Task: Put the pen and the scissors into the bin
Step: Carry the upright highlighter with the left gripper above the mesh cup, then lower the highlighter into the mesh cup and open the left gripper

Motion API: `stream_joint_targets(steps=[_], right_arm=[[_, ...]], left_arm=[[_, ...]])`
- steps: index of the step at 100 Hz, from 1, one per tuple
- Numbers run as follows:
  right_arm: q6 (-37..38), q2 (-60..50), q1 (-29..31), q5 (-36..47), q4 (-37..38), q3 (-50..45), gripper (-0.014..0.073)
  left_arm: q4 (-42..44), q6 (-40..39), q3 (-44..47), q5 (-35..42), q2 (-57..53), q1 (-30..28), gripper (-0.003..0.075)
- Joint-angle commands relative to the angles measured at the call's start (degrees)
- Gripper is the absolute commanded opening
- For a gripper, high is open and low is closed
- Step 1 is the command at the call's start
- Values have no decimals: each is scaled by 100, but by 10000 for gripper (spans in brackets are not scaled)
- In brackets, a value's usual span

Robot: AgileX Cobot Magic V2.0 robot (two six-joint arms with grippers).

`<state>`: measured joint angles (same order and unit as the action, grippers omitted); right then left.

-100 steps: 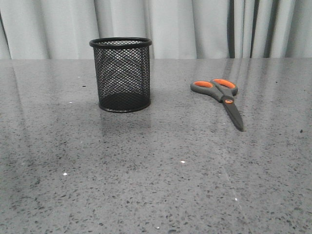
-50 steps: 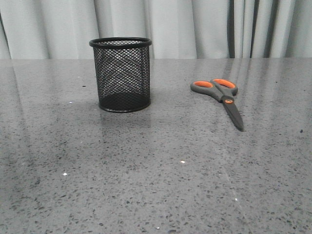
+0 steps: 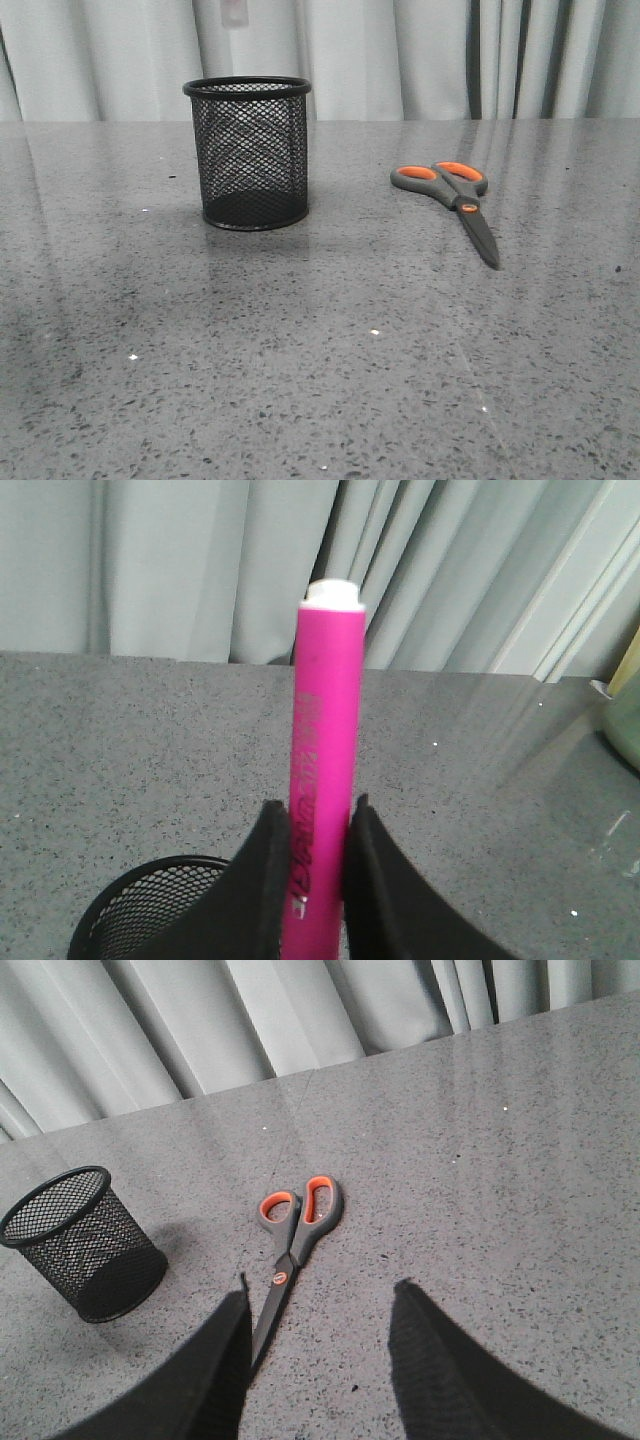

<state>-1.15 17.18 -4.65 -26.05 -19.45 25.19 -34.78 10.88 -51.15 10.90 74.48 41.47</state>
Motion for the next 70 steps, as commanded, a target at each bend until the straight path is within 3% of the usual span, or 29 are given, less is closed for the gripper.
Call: stream_joint_targets(steps=[1, 70], right_arm=[[-60, 91, -14, 437, 27, 214, 289], [-60, 91, -14, 437, 27, 214, 289]], left_arm=[[43, -76, -176, 420, -3, 55, -20], [432, -76, -176, 1465, 636, 55, -21]])
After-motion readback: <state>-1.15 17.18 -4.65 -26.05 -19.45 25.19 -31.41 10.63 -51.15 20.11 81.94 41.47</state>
